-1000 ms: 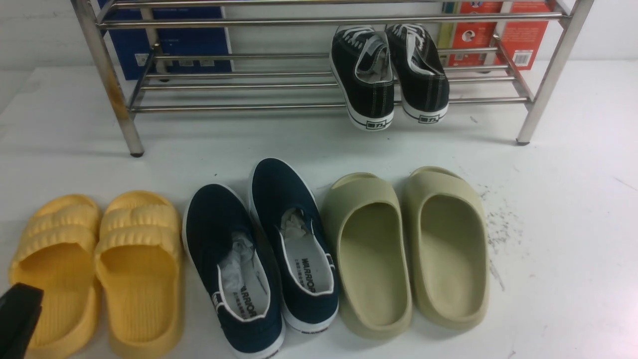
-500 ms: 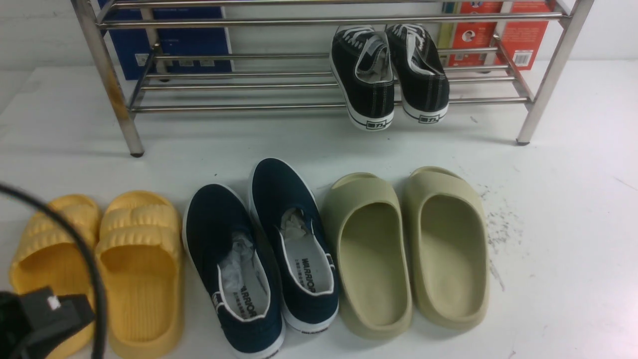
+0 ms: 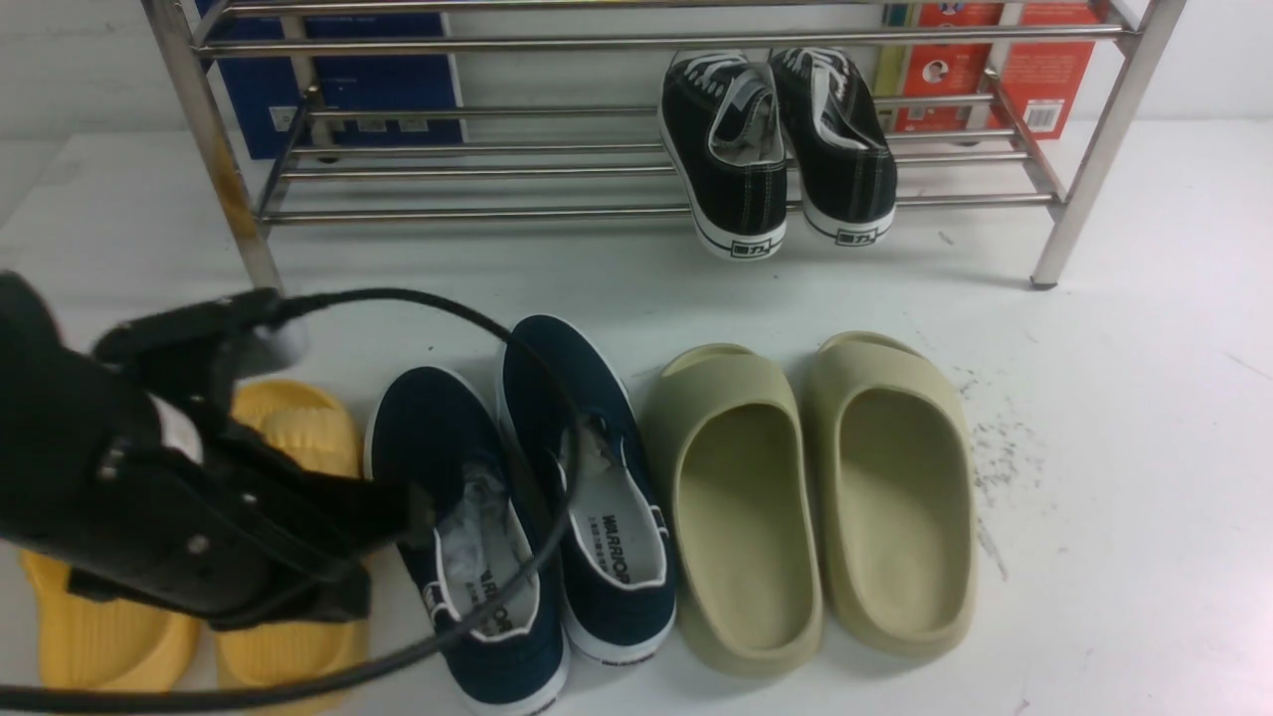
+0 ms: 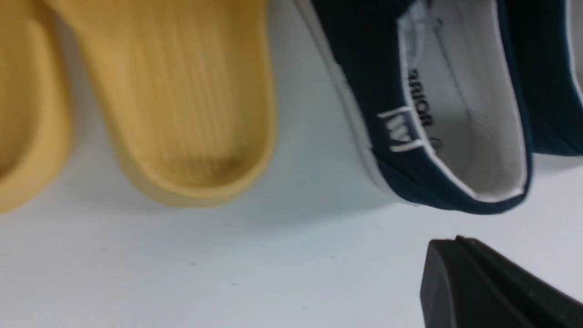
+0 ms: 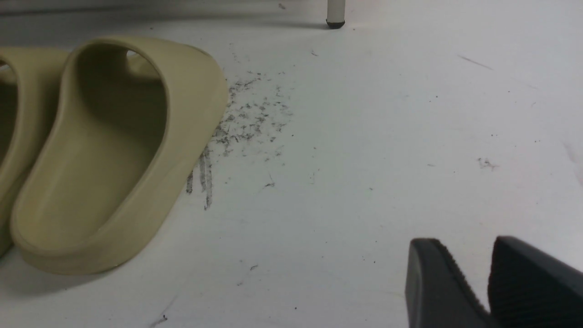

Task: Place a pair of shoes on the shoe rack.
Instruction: Use the left arm to grab the shoe closest to it

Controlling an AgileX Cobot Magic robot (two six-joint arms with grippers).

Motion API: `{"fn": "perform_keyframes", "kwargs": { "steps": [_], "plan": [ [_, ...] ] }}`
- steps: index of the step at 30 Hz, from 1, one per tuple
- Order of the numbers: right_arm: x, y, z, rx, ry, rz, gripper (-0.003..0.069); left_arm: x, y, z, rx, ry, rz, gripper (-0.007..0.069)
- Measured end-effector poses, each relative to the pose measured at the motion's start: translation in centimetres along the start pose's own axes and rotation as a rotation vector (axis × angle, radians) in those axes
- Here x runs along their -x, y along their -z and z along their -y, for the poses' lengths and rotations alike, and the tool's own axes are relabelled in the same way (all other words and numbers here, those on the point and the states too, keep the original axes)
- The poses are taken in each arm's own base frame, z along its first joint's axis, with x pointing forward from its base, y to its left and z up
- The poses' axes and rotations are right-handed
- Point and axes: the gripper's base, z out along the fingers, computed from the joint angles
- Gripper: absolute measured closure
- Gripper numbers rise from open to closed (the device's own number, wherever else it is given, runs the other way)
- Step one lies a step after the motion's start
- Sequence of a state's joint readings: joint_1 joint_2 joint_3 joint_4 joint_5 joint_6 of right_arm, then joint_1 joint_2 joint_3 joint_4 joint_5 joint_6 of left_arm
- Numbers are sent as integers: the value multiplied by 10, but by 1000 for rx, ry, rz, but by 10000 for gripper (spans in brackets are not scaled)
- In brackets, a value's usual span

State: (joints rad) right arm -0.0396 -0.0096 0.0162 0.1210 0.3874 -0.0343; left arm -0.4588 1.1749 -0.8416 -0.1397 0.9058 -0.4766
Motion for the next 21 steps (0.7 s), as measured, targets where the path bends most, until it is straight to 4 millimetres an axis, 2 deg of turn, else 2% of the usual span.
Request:
{"fn": "perform_keyframes", "kwargs": {
  "steps": [1,3,7,10,15,16,18,21],
  "plan": [
    [0,0,0,0,0,0,435,0,-1,0,3,9,-2,638],
    [0,0,0,0,0,0,431,-6,-14,16,15,0,-23,638],
    [0,0,0,0,0,0,426,-4,-30,21,69,12,-28,625],
    [0,0,0,0,0,0,423,2,-47,19,138,45,-22,512],
    [0,0,0,0,0,0,423,10,-67,17,186,148,21,269],
    [0,0,0,0,0,0,423,11,-68,18,184,151,26,261],
    [0,0,0,0,0,0,422,15,-74,18,184,165,61,193],
    [0,0,0,0,0,0,421,18,-83,17,208,164,74,172]
  ]
}}
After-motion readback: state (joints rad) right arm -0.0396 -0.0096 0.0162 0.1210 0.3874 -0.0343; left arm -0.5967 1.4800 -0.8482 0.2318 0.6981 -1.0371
